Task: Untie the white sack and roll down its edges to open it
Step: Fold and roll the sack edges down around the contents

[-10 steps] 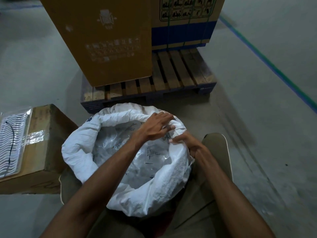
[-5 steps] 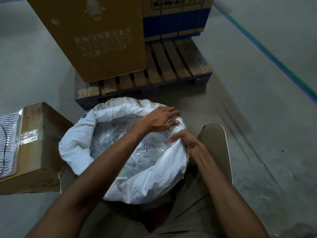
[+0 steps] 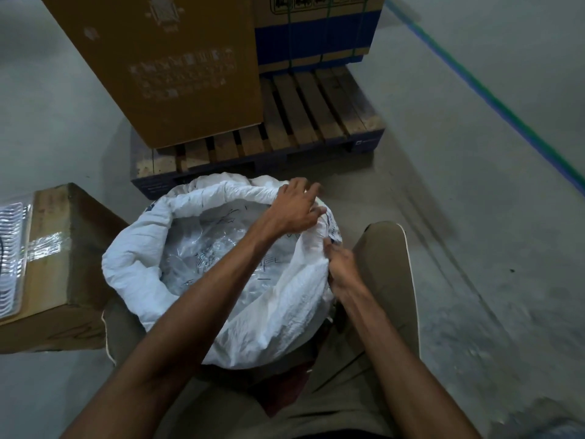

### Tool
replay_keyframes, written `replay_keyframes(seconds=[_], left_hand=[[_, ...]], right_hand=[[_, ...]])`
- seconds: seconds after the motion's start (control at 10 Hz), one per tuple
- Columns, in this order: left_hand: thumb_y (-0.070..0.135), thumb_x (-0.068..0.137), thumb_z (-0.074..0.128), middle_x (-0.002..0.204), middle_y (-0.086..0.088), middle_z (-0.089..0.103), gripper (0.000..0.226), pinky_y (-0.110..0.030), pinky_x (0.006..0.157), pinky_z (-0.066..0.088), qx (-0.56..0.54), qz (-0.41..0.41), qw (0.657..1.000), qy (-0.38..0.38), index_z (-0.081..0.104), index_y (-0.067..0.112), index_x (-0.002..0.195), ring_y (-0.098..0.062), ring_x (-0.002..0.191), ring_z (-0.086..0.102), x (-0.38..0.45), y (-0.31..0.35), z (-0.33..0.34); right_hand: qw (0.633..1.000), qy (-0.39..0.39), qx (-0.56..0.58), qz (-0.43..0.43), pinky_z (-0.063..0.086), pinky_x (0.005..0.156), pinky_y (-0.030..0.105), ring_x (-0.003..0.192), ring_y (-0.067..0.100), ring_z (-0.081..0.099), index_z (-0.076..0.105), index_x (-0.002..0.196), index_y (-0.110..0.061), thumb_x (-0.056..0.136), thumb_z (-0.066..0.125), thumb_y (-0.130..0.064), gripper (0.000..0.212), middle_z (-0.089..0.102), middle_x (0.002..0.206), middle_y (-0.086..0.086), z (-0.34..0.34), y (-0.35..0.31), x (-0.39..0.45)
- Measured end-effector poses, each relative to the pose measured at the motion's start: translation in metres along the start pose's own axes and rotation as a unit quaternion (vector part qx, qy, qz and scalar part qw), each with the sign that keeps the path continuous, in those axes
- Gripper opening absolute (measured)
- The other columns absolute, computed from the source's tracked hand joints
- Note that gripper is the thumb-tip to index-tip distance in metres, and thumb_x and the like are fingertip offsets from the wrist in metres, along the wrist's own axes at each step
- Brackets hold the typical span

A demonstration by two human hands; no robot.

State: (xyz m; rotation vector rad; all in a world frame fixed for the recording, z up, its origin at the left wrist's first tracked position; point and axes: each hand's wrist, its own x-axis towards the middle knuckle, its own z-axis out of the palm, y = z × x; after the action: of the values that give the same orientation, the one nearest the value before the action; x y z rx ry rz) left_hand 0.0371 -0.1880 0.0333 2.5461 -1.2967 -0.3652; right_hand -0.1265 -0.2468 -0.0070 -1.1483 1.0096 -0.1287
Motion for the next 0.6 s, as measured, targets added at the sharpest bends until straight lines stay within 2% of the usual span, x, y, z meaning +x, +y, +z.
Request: replay_keyframes(seconds=[0.1,0.2,0.3,0.4,0.5,0.6], left_hand=[[0.058,0.095,0.055,0.141,-0.007,0.048,0.06,-0.046,0.111,0.036,-0.08,-0.018,0.993,0.08,0.044,0.025,0.144,-0.025,0.132,0.044,-0.058,0.008,0.009],[0.076,0.079,0.066,0.134,0.0,0.054,0.086,-0.04,0.097,0.05,-0.228,-0.128,0.965,0.02,0.041,0.028,0.146,-0.018,0.116,0.055,-0.116,0.011,0.022],[0.067,0.06,0.087,0.119,0.007,0.06,0.097,-0.031,0.089,0.054,-0.319,-0.186,0.926,-0.079,0.05,0.028,0.141,-0.012,0.104,0.062,-0.154,0.012,0.041],[0.047,0.06,0.088,0.093,0.01,0.069,0.056,-0.031,0.075,0.055,-0.283,-0.177,0.942,-0.008,0.068,0.024,0.107,-0.009,0.085,0.064,-0.162,0.016,0.063],[0.03,0.058,0.075,0.066,0.007,0.061,0.025,-0.038,0.058,0.052,-0.286,-0.176,0.939,0.08,0.068,0.017,0.078,-0.013,0.061,0.057,-0.159,0.014,0.075],[0.017,0.058,0.071,0.067,0.001,0.063,0.016,-0.037,0.056,0.05,-0.247,-0.148,0.95,0.122,0.064,0.014,0.072,-0.022,0.064,0.06,-0.157,0.015,0.084]], right_hand=[[0.987,-0.02,0.143,0.069,0.059,0.064,0.026,0.082,0.013,0.075,0.065,0.12,-0.004,0.105,0.056,-0.031,0.032,0.073,0.104,0.009,0.01,0.005,-0.001],[0.969,-0.05,0.19,0.152,0.058,0.069,0.036,0.081,0.022,0.069,0.058,0.117,-0.008,0.11,0.041,-0.023,0.024,0.068,0.097,0.009,0.01,0.002,-0.004],[0.971,-0.045,0.168,0.167,0.054,0.064,0.034,0.075,0.021,0.064,0.056,0.102,-0.012,0.109,0.029,-0.012,0.028,0.064,0.088,0.007,0.005,0.003,-0.005],[0.967,-0.035,0.173,0.182,0.054,0.07,0.037,0.081,0.022,0.062,0.056,0.104,-0.012,0.107,0.029,-0.018,0.028,0.064,0.092,0.008,0.002,0.026,0.012],[0.98,-0.042,0.163,0.11,0.056,0.078,0.038,0.086,0.022,0.067,0.063,0.114,-0.01,0.108,0.041,-0.04,0.038,0.07,0.098,0.007,0.007,0.03,0.007],[0.997,0.049,0.046,0.045,0.057,0.086,0.041,0.098,0.025,0.069,0.067,0.122,-0.018,0.091,0.047,-0.077,0.07,0.072,0.11,0.006,0.011,0.048,0.001]])
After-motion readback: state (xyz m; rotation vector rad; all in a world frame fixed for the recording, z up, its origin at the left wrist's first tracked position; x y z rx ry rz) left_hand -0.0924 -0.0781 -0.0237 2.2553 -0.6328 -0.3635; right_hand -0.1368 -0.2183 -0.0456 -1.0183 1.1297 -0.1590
